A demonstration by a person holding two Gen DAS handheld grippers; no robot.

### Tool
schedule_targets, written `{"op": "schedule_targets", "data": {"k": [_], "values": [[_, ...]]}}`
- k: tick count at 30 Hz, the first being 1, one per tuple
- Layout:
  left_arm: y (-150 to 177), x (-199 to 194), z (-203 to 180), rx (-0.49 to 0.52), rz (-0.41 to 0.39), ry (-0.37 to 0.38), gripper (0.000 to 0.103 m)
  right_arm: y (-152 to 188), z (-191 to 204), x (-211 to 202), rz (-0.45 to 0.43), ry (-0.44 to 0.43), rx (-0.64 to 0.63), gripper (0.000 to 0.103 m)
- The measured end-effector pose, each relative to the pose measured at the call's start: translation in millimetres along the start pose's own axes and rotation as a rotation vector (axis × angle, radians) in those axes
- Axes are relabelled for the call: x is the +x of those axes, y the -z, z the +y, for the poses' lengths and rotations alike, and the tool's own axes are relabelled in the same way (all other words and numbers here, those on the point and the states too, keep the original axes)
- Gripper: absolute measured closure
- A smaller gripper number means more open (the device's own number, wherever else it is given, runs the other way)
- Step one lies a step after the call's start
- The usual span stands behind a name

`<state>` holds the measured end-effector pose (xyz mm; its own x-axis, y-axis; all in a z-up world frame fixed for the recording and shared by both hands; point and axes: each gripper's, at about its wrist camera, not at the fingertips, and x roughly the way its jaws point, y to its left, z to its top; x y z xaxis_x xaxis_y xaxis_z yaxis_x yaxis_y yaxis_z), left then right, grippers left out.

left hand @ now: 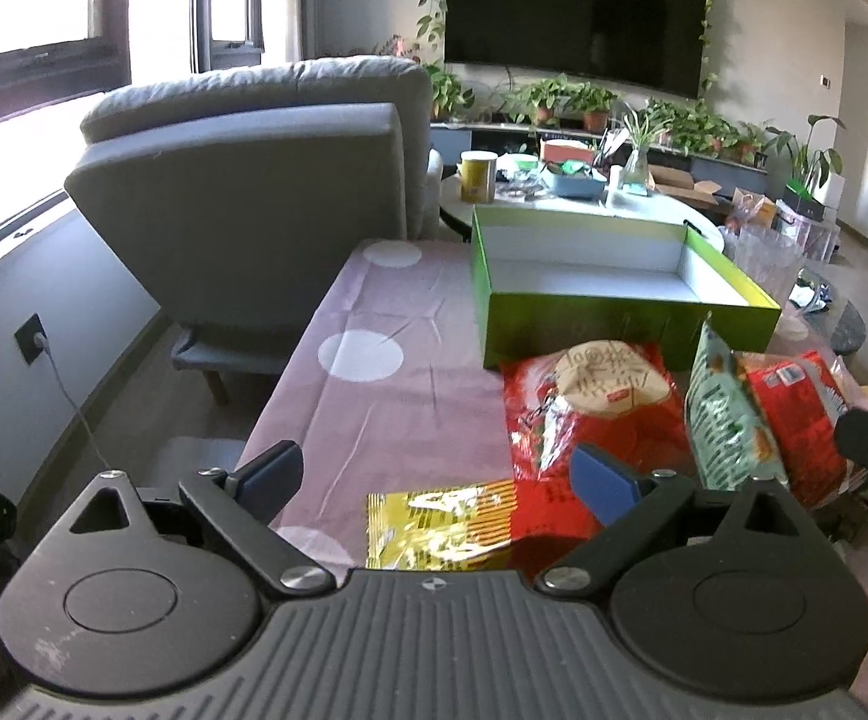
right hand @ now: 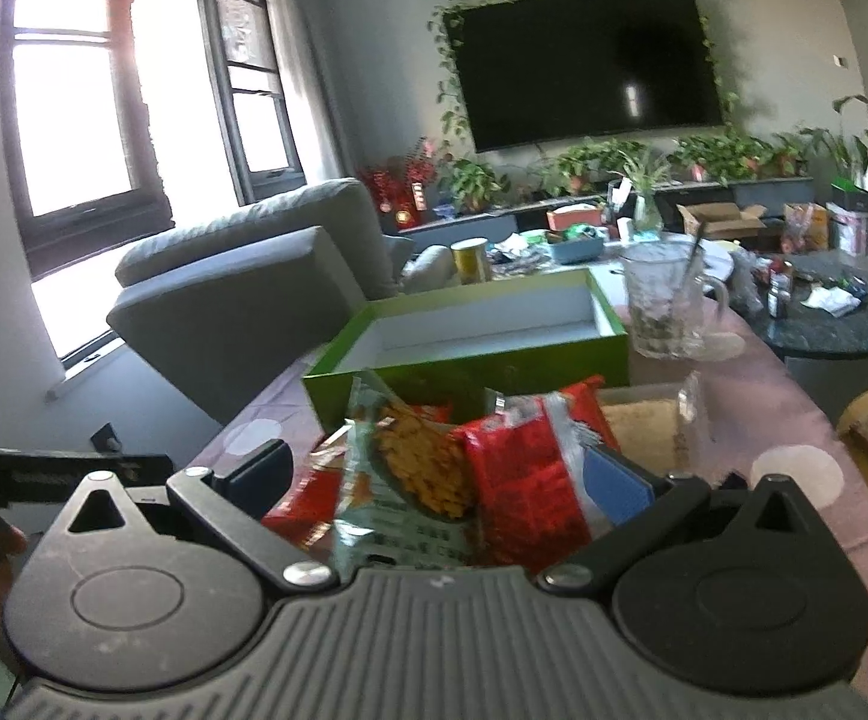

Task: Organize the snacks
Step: 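Move the left tool toward the yellow-and-red chip bag, then close the left tool on the yellow chip bag and lift it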

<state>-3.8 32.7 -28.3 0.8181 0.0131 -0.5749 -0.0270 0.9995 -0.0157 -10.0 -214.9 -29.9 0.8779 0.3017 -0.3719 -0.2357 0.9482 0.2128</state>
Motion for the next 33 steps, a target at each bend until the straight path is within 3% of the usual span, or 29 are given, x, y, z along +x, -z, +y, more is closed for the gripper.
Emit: {"op": "schedule_targets", "data": {"k": [16,22,29,33], "values": [[13,11,26,-0.035,0.049,-0.001,0.012,-1,42,18,0.077,-0.169,-0.042,0.044],[23,25,41,-0.058,0.096,-0.006,0.014,-6,61,40,0.165,-0.230,-0.015,0.044],[32,35,55,-0.082,0.118,0.019,0.014,4,72,70,0.334,-0.205,0.028,0.044],[37,39,54,-0.065,0.128,0.043,0.014,8,72,70,0.375,-0.201,0.047,0.044]]}}
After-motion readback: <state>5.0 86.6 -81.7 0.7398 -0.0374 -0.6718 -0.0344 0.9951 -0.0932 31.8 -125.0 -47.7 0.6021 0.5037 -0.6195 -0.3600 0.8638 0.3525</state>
